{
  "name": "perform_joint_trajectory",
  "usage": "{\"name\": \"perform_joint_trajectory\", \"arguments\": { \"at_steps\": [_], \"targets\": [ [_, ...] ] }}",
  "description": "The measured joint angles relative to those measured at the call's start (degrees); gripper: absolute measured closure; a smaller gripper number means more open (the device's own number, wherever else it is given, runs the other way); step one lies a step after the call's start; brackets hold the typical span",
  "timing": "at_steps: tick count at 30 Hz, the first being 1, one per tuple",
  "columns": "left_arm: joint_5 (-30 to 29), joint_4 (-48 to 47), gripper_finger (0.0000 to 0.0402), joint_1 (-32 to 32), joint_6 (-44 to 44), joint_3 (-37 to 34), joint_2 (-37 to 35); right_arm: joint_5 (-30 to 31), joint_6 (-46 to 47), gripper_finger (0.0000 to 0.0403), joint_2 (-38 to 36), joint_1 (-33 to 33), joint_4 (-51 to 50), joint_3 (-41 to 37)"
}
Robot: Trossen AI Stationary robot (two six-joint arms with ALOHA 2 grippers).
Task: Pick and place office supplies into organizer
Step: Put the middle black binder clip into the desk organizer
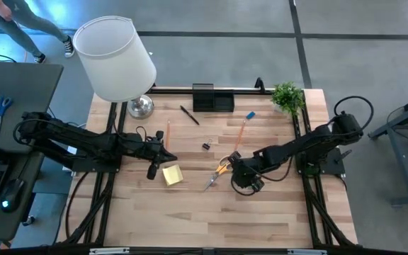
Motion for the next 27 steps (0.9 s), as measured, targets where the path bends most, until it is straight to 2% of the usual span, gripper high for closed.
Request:
{"name": "perform_joint_trajectory", "arguments": {
  "at_steps": [5, 20, 27],
  "targets": [
    [0.0, 0.0, 0.0401, 0.0, 0.0, 0.0, 0.0, -0.5, 0.1, 0.0179, 2.2, -0.6, -0.1, 0.0],
    [0.0, -0.4, 0.0401, 0.0, 0.0, 0.0, 0.0, -1.6, 0.2, 0.0259, 4.0, -0.7, -2.4, 0.2],
    [0.0, -0.4, 0.0401, 0.0, 0.0, 0.0, 0.0, -1.4, 6.4, 0.0257, 3.5, -0.7, -2.9, 0.1]
  ]
}}
